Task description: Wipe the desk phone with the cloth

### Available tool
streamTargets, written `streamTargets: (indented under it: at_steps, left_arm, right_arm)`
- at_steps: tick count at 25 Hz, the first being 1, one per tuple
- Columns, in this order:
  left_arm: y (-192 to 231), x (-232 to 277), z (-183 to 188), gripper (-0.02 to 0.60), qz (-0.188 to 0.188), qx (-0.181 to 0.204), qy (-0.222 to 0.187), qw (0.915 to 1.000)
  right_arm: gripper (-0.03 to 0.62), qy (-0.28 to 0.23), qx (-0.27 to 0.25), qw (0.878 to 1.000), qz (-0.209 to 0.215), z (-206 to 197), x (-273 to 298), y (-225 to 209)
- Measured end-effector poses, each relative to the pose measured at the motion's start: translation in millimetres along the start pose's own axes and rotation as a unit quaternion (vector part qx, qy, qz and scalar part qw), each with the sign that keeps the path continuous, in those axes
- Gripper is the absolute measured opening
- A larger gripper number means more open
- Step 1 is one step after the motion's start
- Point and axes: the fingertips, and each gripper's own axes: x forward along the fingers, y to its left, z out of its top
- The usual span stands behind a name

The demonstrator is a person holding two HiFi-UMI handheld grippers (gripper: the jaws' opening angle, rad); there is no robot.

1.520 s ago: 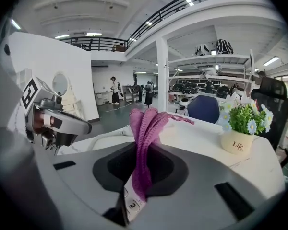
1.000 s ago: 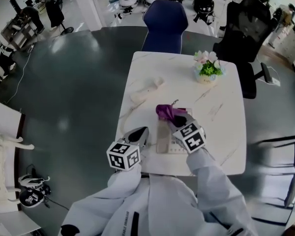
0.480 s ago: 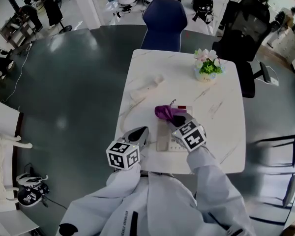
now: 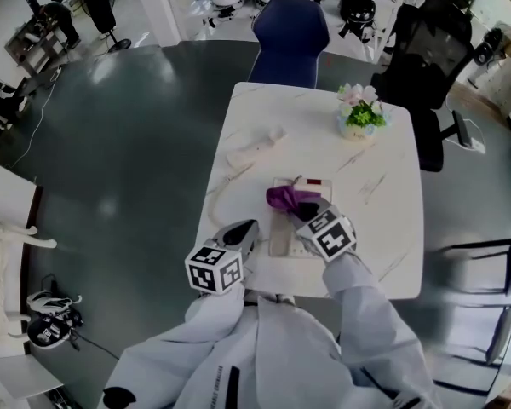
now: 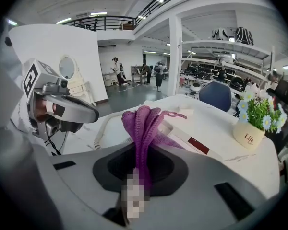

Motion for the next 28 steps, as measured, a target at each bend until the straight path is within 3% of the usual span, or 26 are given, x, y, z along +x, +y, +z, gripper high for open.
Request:
streamTargets:
  at_steps: [28]
  left_arm:
    - [-19, -27, -20, -0.003, 0.026, -0.009, -0.019, 0.9995]
  right_arm:
    - [0.038, 0.021, -0.018, 0.999, 0.04, -35, -9, 40]
